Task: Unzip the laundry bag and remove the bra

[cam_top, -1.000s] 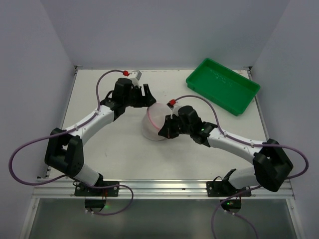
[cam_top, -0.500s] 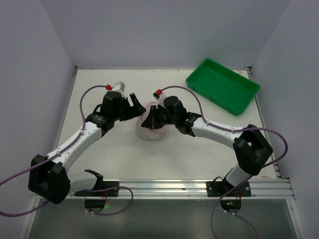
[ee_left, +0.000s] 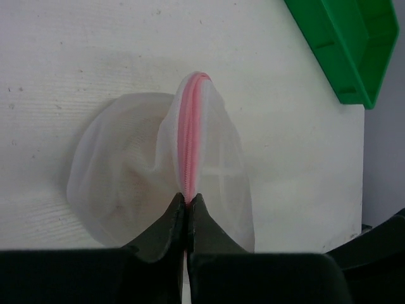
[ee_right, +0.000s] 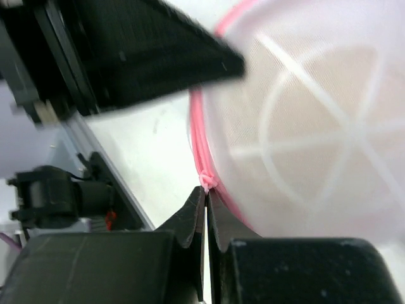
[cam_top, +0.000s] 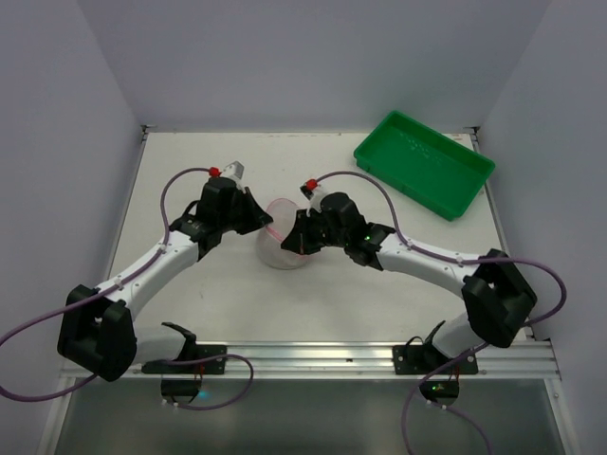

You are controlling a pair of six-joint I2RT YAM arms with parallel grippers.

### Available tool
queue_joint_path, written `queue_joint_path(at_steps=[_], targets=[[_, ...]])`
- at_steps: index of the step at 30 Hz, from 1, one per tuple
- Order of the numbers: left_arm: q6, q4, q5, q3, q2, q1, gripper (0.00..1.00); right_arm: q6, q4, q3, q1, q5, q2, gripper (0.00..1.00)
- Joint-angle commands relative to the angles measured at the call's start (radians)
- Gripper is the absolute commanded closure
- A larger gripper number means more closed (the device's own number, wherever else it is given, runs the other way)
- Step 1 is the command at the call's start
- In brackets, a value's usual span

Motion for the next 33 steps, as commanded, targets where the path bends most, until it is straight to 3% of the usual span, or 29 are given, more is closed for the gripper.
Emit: queue_joint_path(at_steps=[1,5,12,14,15,18,24,28,33], targets=[[0.084,0.015,-0.047,0.040,-0.003,0.014,1.00,-0.117,-0.066,-0.109,-0.013,0.083,-0.145,1.00],[0.160,0.054,0.009,0.054,0.020,0.018,1.00,-0.198,-0.144,-0.183,-0.012,0.080,-0.230,1.00],[0.336,0.089,0.142,0.225,0.182,0.020,0.82,-0.138,-0.056,-0.128,0.002,-0.032,-0.206,1.00],[0.312,0.114,0.129,0.247,0.199,0.021,0.67,-0.079,0.009,-0.070,0.005,-0.064,-0.147,1.00],[0.283,0.130,0.132,0.253,0.202,0.021,0.42,-0.059,0.026,-0.048,0.007,-0.074,-0.126,1.00],[0.209,0.126,0.079,0.255,0.164,0.021,0.02,0.020,0.084,0.039,0.011,-0.074,-0.043,1.00],[0.079,-0.044,-0.189,0.137,-0.014,0.023,0.00,0.066,0.096,0.168,0.016,-0.006,0.069,1.00],[0.033,-0.031,-0.153,0.043,-0.079,0.020,0.05,0.049,0.090,0.190,0.021,0.000,0.095,1.00],[-0.010,-0.003,-0.009,0.009,-0.045,0.020,0.23,0.043,0.092,0.178,0.024,0.008,0.110,1.00]])
